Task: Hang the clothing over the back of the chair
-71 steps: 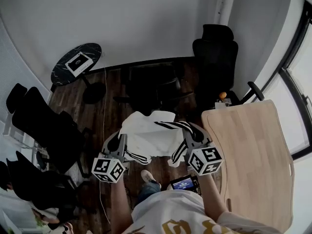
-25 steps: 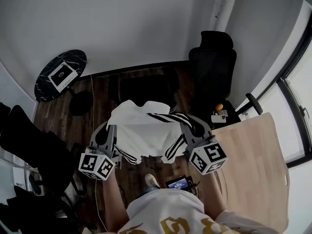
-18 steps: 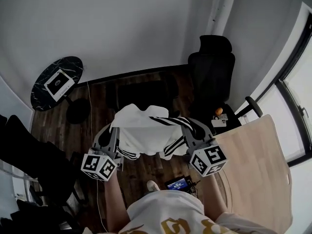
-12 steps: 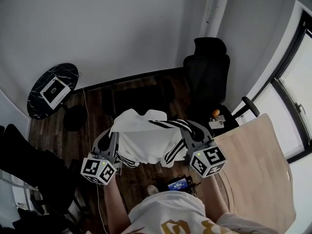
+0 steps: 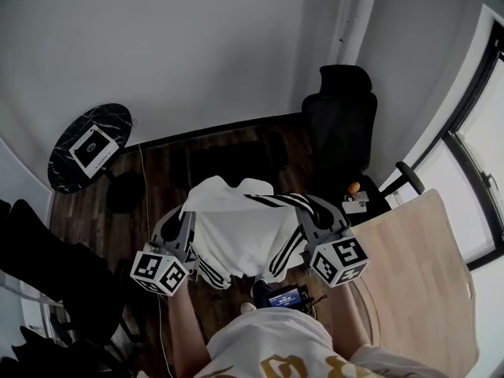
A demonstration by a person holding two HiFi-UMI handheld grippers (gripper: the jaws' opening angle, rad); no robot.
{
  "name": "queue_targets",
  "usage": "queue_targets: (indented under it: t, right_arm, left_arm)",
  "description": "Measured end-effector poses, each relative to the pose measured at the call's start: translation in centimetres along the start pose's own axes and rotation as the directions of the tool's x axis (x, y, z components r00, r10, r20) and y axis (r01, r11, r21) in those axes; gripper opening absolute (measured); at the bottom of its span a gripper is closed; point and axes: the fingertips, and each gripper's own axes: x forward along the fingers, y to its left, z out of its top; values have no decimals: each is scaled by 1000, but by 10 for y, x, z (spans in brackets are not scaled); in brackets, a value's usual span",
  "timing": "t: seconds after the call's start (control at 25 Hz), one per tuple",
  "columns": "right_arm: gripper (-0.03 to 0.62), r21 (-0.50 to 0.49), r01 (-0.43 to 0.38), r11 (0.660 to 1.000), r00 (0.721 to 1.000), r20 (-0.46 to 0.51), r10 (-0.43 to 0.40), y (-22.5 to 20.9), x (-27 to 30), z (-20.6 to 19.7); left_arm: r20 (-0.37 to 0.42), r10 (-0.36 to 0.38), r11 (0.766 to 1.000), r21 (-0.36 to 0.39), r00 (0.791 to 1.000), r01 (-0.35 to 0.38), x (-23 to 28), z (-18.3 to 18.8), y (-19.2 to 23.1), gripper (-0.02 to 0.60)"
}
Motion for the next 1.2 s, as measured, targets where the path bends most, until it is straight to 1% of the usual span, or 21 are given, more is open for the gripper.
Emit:
queue_targets:
  t: [0.28, 0.4, 0.56, 0.72, 0.88, 1.04, 1.12, 1.2]
  right_arm:
    - [18, -39, -6, 999, 1000, 22, 7, -9, 13, 13]
    - [18, -66, 0, 998, 999, 42, 3, -12, 18, 24]
    - [18, -98, -7, 995, 997, 81, 15, -12, 28, 45]
    - [18, -138, -11, 990, 993, 116, 27, -11, 42, 70]
    - [18, -174, -18, 985, 988, 147, 44, -14, 60, 95]
    - [18, -199, -20, 980, 984, 169, 54, -18, 79, 113]
    - [18, -222, -21, 975, 986, 159, 58, -19, 92, 113]
    - [19, -232, -28, 972, 989, 137, 61, -23, 107, 105]
  left_arm:
    - [-9, -18, 999, 36, 1000, 18, 13, 9, 5, 38]
    - [3, -27, 998, 58, 1000, 27, 19, 17, 4, 38]
    - [42, -36, 997, 74, 998, 32, 25, 38, 7, 38]
    - [61, -33, 995, 97, 998, 27, 34, 63, 12, 38]
    - [45, -22, 981, 193, 999, 13, 47, 79, 22, 38]
    - [57, -18, 978, 208, 998, 5, 63, 96, 31, 38]
    - [26, 11, 969, 248, 1000, -17, 72, 92, 43, 38]
    - [-26, 41, 955, 296, 999, -32, 83, 80, 56, 38]
